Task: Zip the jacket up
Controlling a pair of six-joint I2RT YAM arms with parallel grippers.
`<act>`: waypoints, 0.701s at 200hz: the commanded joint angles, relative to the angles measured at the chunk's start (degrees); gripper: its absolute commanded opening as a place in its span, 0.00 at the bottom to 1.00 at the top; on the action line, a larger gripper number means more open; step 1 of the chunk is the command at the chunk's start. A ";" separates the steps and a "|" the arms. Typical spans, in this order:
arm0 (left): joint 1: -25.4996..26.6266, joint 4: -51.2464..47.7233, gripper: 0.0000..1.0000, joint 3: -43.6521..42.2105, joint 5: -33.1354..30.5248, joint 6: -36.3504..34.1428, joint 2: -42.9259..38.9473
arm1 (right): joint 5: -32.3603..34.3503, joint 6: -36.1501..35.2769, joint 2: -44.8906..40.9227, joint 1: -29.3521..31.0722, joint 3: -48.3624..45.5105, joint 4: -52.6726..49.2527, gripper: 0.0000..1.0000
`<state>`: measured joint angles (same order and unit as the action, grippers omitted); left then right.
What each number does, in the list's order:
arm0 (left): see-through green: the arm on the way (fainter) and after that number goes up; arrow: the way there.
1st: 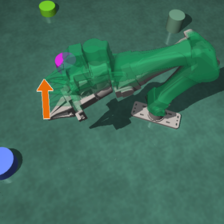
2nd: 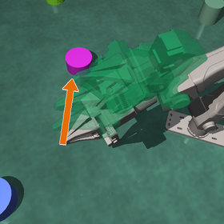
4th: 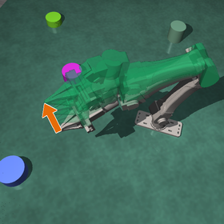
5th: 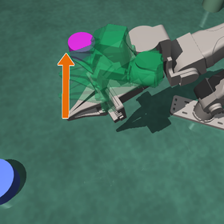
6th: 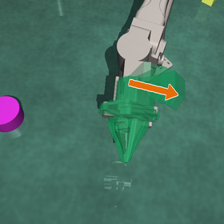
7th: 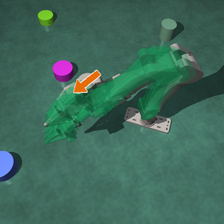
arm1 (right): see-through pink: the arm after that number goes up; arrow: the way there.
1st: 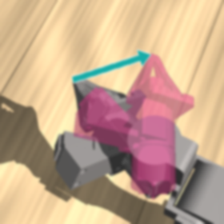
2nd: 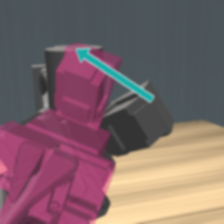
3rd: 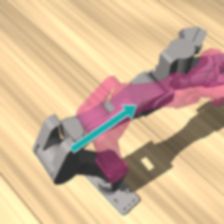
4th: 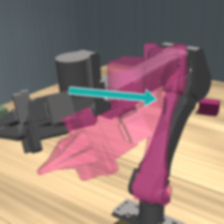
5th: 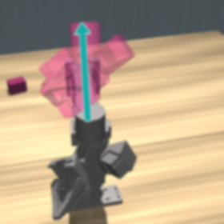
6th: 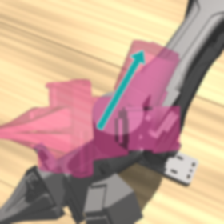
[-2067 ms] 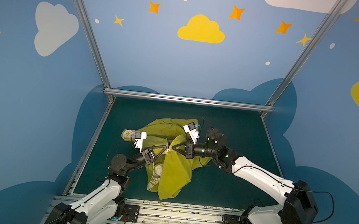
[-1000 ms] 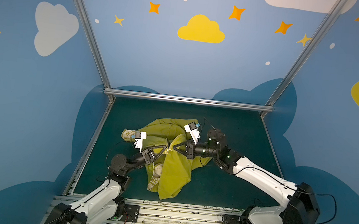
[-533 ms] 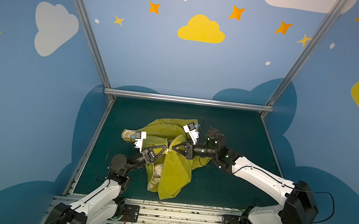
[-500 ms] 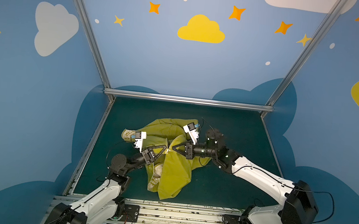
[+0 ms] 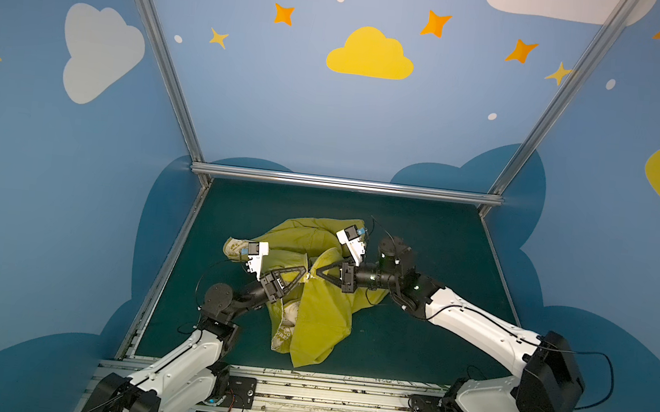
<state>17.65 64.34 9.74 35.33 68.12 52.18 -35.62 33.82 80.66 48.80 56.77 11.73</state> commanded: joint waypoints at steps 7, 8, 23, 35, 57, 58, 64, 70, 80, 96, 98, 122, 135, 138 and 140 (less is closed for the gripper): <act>0.19 1.59 0.03 0.55 -0.08 -1.46 -0.06 | -1.18 -0.07 0.04 0.29 -0.79 2.04 0.00; 0.24 1.63 0.03 0.55 -0.08 -1.43 -0.06 | -1.15 -0.07 0.03 0.31 -0.79 1.92 0.00; 0.19 1.49 0.03 0.55 -0.27 -1.50 0.03 | -1.25 -0.16 0.02 0.38 -0.79 1.80 0.00; 0.19 1.41 0.03 0.46 -0.43 -1.52 0.10 | -1.34 -0.18 0.09 0.47 -0.87 1.73 0.00; 0.19 1.42 0.03 0.37 -0.70 -1.67 0.22 | -1.59 0.01 0.28 0.79 -1.31 2.32 0.00; 0.19 1.46 0.03 0.37 -0.70 -1.67 0.21 | -1.62 0.01 0.28 0.78 -1.31 2.33 0.00; 0.19 1.57 0.03 0.37 -0.70 -1.67 0.27 | -1.65 0.01 0.37 0.85 -1.39 2.50 0.00; 0.20 1.53 0.03 0.37 -0.70 -1.67 0.34 | -1.58 0.08 0.51 0.90 -1.40 2.48 0.00; 0.19 1.50 0.03 0.37 -0.71 -1.67 0.35 | -1.74 0.10 0.62 0.95 -1.40 2.55 0.00; 0.19 1.54 0.03 0.29 -0.83 -1.69 0.48 | -1.77 0.10 0.70 1.12 -1.49 2.56 0.00; 0.19 1.57 0.03 0.28 -0.91 -1.68 0.58 | -1.75 0.10 0.72 1.13 -1.49 2.52 0.00; 0.19 1.77 0.03 0.37 -0.90 -1.60 0.52 | -1.73 0.10 1.04 1.46 -1.45 2.48 0.00; 0.19 1.82 0.03 0.46 -0.97 -1.52 0.42 | -1.48 0.01 1.26 1.48 -1.32 2.39 0.00; 0.19 1.89 0.03 0.50 -0.97 -1.52 0.29 | -1.41 0.01 1.32 1.48 -1.31 2.34 0.00; 0.19 1.90 0.03 0.51 -0.92 -1.52 0.35 | -1.33 -0.05 1.33 1.48 -1.31 2.34 0.00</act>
<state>17.65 64.12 9.74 34.57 67.46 52.66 -36.12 34.04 81.21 49.52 55.90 12.95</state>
